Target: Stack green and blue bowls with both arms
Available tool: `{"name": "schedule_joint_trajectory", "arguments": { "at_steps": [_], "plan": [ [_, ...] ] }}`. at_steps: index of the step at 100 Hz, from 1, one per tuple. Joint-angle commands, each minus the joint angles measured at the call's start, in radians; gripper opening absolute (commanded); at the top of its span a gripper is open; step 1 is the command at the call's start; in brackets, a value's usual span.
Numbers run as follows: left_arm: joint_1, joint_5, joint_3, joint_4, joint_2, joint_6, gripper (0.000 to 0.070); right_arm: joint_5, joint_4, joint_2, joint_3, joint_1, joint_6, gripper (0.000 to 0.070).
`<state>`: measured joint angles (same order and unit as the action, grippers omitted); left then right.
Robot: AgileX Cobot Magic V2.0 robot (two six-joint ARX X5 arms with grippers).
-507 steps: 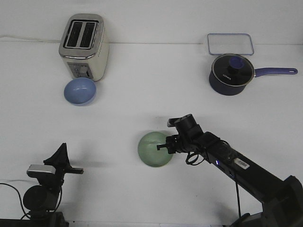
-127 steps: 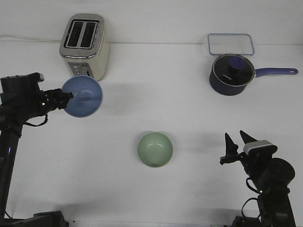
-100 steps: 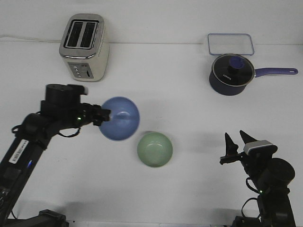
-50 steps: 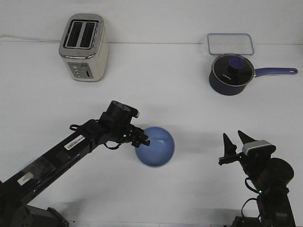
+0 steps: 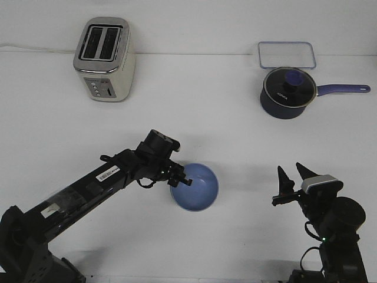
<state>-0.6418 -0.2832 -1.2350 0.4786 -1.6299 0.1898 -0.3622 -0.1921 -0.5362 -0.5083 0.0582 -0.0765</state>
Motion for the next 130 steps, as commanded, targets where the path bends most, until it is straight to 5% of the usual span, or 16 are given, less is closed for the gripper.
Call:
{"name": "schedule_joint_trajectory", "arguments": {
  "at_steps": [1,8,14,33,56,68,82,91,98,103,120,130],
  "plan": [
    [-0.006,0.006,-0.014,-0.002,-0.013,-0.019,0.0228,0.003,0.011,-0.002,-0.009,-0.001,-0.009,0.0375],
    [-0.006,0.004,-0.014,-0.001,-0.011,-0.016,0.046,0.003,0.011,-0.002,-0.009,-0.001,-0.009,0.0375],
    [-0.006,0.003,-0.015,0.0,-0.003,-0.018,0.0559,0.003,0.011,-0.001,-0.009,-0.001,-0.009,0.0375],
    [0.01,0.071,-0.017,-0.011,0.101,-0.045,0.0562,0.003,0.012,-0.001,-0.009,-0.001,-0.008,0.0375],
    [0.074,0.392,-0.017,-0.076,0.355,-0.128,0.0562,0.003,0.011,-0.001,-0.009,-0.001,-0.006,0.0375],
    [0.14,0.491,-0.017,-0.129,0.468,-0.169,0.056,0.004,0.011,-0.001,-0.009,-0.001,-0.006,0.0375],
    [0.248,0.497,-0.001,-0.14,0.562,-0.185,0.0462,0.042,-0.003,0.002,-0.009,0.002,-0.006,0.0373],
    [0.309,0.497,0.089,-0.196,0.652,-0.202,0.0228,0.076,-0.027,0.017,-0.009,0.002,-0.006,0.0312],
    [0.348,0.497,0.219,-0.294,0.754,-0.201,0.0,0.093,-0.033,0.038,-0.008,0.002,-0.006,0.0142],
    [0.369,0.497,0.333,-0.378,0.84,-0.201,0.0012,0.109,-0.032,0.058,-0.005,0.002,-0.006,0.0],
    [0.41,0.492,0.718,-0.638,1.159,-0.158,0.0012,0.15,0.01,0.146,0.032,0.002,-0.013,0.0],
    [0.415,0.493,0.847,-0.682,1.286,-0.142,0.0012,0.182,0.041,0.193,0.054,0.002,-0.028,0.0]
  ]
}}
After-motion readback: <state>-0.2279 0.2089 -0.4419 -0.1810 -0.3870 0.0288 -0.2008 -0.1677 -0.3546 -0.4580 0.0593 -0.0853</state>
